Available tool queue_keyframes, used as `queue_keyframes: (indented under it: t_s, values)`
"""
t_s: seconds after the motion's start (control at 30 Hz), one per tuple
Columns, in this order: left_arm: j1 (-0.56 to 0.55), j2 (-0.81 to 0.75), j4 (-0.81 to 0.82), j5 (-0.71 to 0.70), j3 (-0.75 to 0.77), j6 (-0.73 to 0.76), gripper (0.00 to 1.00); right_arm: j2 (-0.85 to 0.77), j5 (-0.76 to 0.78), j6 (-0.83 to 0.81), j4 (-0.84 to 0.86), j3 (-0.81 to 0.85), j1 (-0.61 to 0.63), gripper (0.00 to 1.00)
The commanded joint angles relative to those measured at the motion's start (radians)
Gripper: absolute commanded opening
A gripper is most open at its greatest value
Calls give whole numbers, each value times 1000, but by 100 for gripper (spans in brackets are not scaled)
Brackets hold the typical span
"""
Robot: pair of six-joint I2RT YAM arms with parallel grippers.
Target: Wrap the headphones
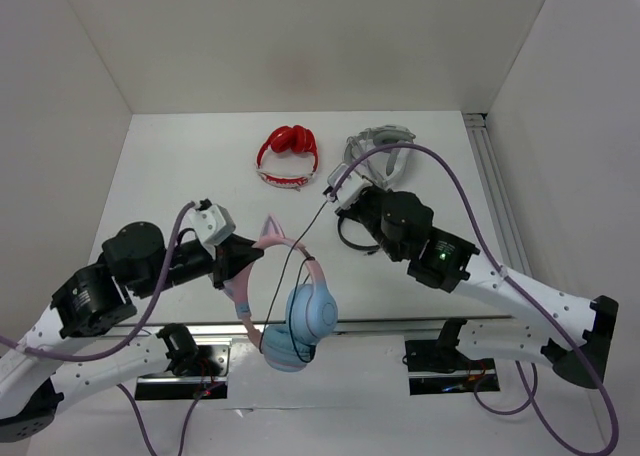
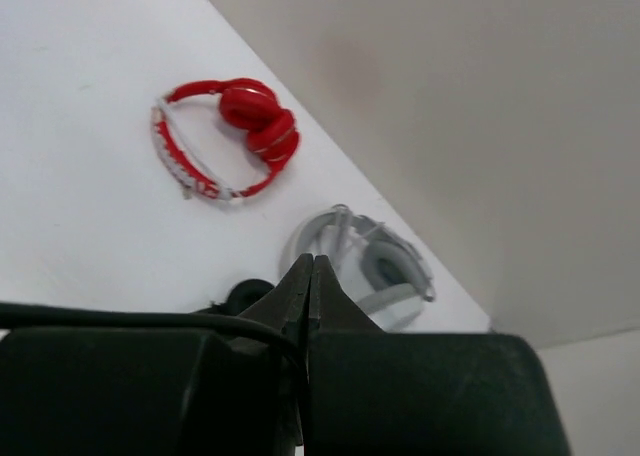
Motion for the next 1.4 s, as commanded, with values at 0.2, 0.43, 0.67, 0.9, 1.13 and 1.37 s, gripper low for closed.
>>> queue_keyframes:
  t_s: [0.2, 0.43, 0.67, 0.9, 1.13, 1.37]
  values:
    - [36, -73, 195, -168, 28, -129, 0, -4, -390, 323, 266, -243, -116, 0]
    - [159, -58, 194, -448, 28, -267, 0, 97, -571, 480, 479, -380, -132, 0]
    - [207, 37, 100, -567, 103, -399, 0, 140, -664, 601, 754, -507, -94, 0]
    - [207, 100, -59, -731, 226, -563, 0, 177, -665, 653, 893, -553, -8, 0]
    - [207, 141, -124, -814, 263, -640, 0, 197, -546, 619, 893, -553, 172, 0]
    - [207, 193, -124, -886, 241, -600, 0, 177, -397, 538, 808, -523, 356, 0]
